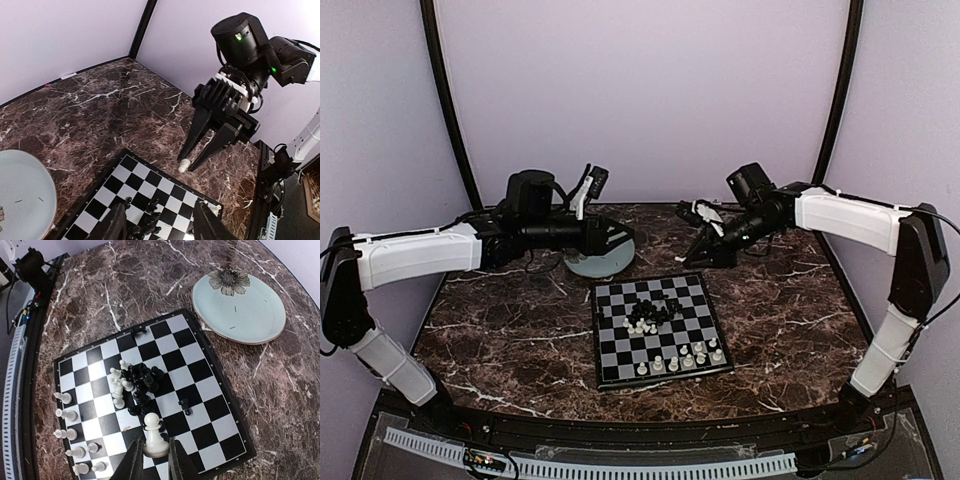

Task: Set up the chess pieces on the board
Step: Pass from the right arm to the left

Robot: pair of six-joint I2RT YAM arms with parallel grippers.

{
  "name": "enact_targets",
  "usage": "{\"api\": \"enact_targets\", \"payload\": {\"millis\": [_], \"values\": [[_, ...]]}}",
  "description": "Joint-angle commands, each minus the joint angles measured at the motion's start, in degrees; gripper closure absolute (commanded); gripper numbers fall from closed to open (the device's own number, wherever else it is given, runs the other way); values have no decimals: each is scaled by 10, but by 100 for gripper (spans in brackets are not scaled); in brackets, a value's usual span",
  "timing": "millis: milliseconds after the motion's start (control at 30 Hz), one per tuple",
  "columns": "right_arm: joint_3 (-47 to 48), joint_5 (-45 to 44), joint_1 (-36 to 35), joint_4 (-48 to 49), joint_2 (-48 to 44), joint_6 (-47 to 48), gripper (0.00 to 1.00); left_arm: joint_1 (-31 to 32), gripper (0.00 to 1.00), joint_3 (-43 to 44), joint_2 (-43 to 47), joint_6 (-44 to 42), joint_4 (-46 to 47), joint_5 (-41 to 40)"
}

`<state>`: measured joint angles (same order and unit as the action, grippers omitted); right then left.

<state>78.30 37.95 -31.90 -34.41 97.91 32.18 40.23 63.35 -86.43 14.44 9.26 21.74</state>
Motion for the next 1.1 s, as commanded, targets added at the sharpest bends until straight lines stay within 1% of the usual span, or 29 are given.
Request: {"api": "enact_targets", "payload": {"millis": [0,67,167,233,433,533,700,1067], "values": [[42,86,0,19,5,-76,81,-1,54,-10,-15,36,68,110],[56,99,0,18,11,-86,81,-1,56,-10,-25,52,83,144],[72,110,-2,17,18,-90,80,0,60,-11,-41,76,109,170],[77,114,-4,15,22,-93,80,0,61,-12,-47,90,118,183],[80,112,-19,16,28,-96,80,0,56,-9,-60,116,133,213],[89,112,-28,10,31,-96,80,0,54,-5,-66,124,133,220],[104,117,-39,0,37,-94,80,2,53,-3,-78,134,129,219],[117,119,-55,-5,42,-94,80,3,59,0,-84,138,127,221]]}}
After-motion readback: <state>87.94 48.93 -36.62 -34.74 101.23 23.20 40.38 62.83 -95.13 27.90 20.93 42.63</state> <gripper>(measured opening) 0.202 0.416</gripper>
